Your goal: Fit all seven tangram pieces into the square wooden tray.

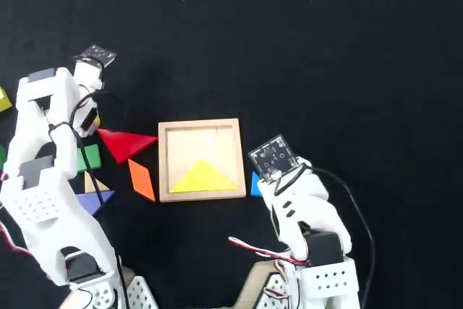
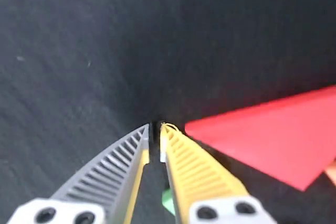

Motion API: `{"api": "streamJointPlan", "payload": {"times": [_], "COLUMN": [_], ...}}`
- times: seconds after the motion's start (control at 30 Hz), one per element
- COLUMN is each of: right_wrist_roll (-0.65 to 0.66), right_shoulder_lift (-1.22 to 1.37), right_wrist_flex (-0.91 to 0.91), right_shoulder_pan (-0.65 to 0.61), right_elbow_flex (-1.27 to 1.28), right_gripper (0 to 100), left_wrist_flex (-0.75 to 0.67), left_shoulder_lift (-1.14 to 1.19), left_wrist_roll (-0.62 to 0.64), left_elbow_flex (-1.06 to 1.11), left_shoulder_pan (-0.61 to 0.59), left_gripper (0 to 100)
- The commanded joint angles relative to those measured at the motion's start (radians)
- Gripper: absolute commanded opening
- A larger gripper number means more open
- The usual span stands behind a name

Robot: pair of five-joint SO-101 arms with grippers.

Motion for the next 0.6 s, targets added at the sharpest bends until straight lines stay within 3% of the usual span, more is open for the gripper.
{"api": "streamJointPlan", "payload": {"times": [0.0,0.2,0.4,0.57], "right_wrist_roll": [0.006,0.006,0.006,0.006], "right_shoulder_lift": [-0.073,-0.073,-0.073,-0.073], "right_wrist_flex": [0.003,0.003,0.003,0.002], "right_shoulder_pan": [-0.009,-0.009,-0.009,-0.009], "right_elbow_flex": [-0.001,-0.001,-0.001,-0.001], "right_gripper": [1.1,1.1,1.1,1.1], "left_wrist_flex": [0.081,0.130,0.265,0.190], "left_shoulder_lift": [-0.018,-0.130,-0.364,-0.531], "left_wrist_roll": [-0.044,-0.092,-0.215,-0.196], "left_elbow_flex": [-0.021,-0.012,-0.013,-0.005], "left_shoulder_pan": [-0.022,-0.056,-0.094,-0.018], "left_gripper": [6,3,3,3]}}
